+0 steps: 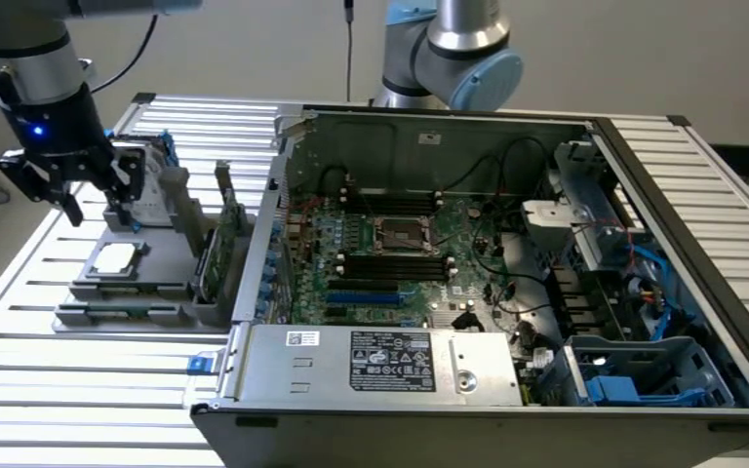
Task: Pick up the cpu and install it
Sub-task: 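Pick up the cpu and move it towards the insertion slot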
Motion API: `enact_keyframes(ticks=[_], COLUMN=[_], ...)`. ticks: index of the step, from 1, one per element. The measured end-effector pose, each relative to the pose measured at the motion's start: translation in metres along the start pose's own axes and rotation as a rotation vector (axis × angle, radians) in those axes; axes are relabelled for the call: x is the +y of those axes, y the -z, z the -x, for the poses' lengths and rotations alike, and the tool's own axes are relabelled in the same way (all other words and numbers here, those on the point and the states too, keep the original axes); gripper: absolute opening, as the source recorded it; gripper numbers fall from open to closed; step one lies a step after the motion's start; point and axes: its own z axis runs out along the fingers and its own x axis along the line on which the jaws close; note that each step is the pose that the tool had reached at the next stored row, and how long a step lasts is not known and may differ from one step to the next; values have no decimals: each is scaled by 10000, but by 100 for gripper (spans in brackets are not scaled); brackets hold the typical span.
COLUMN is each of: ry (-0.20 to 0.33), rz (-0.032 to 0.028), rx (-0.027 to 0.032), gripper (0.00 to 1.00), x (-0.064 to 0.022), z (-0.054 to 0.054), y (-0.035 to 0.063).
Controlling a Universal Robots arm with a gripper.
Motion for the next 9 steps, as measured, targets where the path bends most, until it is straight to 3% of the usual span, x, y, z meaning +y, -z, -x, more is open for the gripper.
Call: enact_keyframes(ticks=[9], ry=[-419], rz=[33], rx=[6], gripper=[60], x=[90], z=[18], y=[-161])
